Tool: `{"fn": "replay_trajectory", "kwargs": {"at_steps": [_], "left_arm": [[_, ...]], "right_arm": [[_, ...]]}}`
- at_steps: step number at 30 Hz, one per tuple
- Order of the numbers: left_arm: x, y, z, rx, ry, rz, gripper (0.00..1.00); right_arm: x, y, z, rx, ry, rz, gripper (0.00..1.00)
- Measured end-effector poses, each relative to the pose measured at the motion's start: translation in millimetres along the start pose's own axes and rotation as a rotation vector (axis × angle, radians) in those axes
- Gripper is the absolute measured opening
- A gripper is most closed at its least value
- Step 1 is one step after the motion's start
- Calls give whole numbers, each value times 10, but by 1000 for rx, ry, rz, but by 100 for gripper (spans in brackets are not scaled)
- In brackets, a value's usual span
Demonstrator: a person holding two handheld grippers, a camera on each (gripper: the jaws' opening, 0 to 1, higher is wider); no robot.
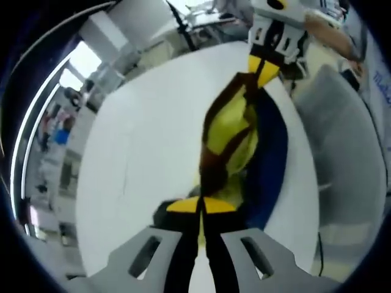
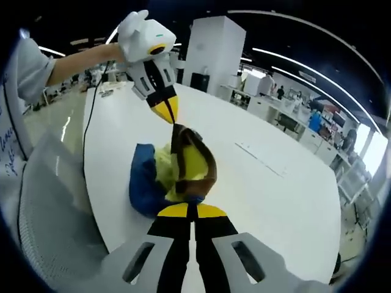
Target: Fold the garment on the visible template until the final outline fits inside the template.
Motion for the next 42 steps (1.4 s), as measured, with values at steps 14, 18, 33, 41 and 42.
{"fn": "replay_trajectory", "kwargs": {"at_steps": [14,18,33,41,42], "left_arm": [[-111,-504,-36,39,-70,126,0],[-113,-619,-36,50,-80,157,0],[-275,-1038,6,52,-84,261,0],[-396,-1249,56,92,-100,299,0],[-416,-1275,63,91,-90,312,0]], "right_arm": [[218,-10,515,65,-105,-35,2],[264,-40,655,79,-140,-52,2],[578,-41,1139,137,-213,-54,2],[609,-193,1356,169,-240,-103,2],[609,-207,1381,174,-242,-107,2]]}}
Point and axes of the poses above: the point that each gripper's makers call its tool centre point, and the gripper's own axes: y roughly forward along the fingers, x roughly to its right, z roughly out of its top, the point moved 6 cm from there along -y, roughly backward along the fingers, and after that the axes turned 2 degrees about y, right-handed, at the moved point
